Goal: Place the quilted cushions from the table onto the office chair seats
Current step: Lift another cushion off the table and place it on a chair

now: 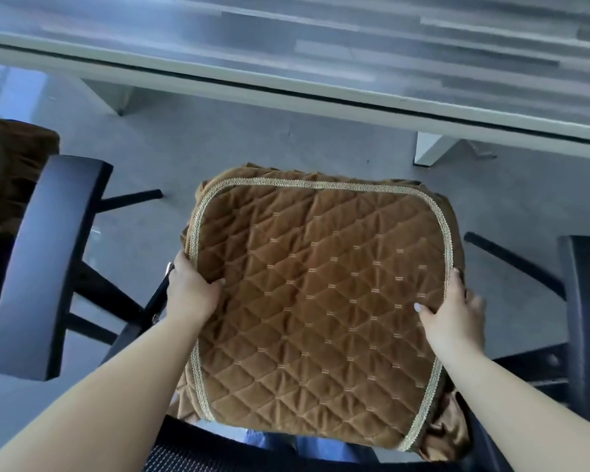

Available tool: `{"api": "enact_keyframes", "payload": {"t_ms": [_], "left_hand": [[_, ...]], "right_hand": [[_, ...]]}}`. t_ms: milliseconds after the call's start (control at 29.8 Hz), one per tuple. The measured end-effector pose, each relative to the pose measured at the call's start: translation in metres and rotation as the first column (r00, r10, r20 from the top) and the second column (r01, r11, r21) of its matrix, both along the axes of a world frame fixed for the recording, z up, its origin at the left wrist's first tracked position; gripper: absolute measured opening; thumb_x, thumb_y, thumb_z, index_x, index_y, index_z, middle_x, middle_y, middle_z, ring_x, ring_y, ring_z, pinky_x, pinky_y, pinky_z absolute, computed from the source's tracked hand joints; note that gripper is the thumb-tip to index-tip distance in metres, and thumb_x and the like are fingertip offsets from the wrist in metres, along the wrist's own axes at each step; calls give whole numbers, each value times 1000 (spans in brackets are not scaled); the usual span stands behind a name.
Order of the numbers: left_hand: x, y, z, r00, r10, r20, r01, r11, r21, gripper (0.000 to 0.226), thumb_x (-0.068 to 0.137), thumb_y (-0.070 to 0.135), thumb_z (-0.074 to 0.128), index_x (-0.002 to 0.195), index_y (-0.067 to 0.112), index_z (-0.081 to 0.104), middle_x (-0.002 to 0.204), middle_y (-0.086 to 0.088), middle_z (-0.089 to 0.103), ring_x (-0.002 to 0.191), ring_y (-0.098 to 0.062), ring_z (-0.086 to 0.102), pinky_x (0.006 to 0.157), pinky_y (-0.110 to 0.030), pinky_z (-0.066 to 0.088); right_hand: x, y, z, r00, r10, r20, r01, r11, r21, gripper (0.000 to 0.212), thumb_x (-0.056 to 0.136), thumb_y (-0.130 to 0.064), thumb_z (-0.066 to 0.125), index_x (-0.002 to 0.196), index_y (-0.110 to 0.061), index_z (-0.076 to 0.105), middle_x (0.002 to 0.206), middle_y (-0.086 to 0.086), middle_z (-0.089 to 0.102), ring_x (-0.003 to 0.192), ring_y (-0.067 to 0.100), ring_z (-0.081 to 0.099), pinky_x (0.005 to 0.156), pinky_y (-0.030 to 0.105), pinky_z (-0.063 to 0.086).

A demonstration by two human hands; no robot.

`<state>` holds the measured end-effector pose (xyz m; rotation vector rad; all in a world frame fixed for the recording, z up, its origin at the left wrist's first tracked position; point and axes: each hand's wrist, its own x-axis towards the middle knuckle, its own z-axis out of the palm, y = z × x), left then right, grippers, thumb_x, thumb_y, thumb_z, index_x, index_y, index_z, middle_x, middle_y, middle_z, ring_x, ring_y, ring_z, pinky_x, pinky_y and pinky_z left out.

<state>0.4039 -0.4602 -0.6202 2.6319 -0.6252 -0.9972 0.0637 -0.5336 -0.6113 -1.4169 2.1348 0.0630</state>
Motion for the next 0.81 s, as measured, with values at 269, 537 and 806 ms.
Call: {"api": "enact_keyframes", "payload": {"t_ms": [269,537,806], "left_hand": [[5,-10,-3,1000,-26,-14,25,997,-73,74,81,22,72,142,9,30,137,-20,47,123,-39,47,101,-50,42],[3,-18,0,978,-202,47,201,979,18,103,76,33,77,153,17,9,154,-19,25,140,-40,26,114,-54,25],[-60,-69,0,801,-597,41,588,798,131,104,78,40,75,152,34,3,161,-17,-8,147,-36,-10,114,-64,10]], "right_hand": [[-2,-6,-3,1000,-7,-21,5,995,-100,78,83,-16,71,148,-17,27,136,21,43,123,30,38,88,41,43],[13,-11,11,999,24,21,-20,988,-155,74,82,-15,72,145,-19,34,149,16,27,136,34,29,106,47,36],[88,-36,1,849,527,-44,-521,847,101,87,80,-43,69,149,-35,17,160,6,0,147,27,-4,111,63,17]]}}
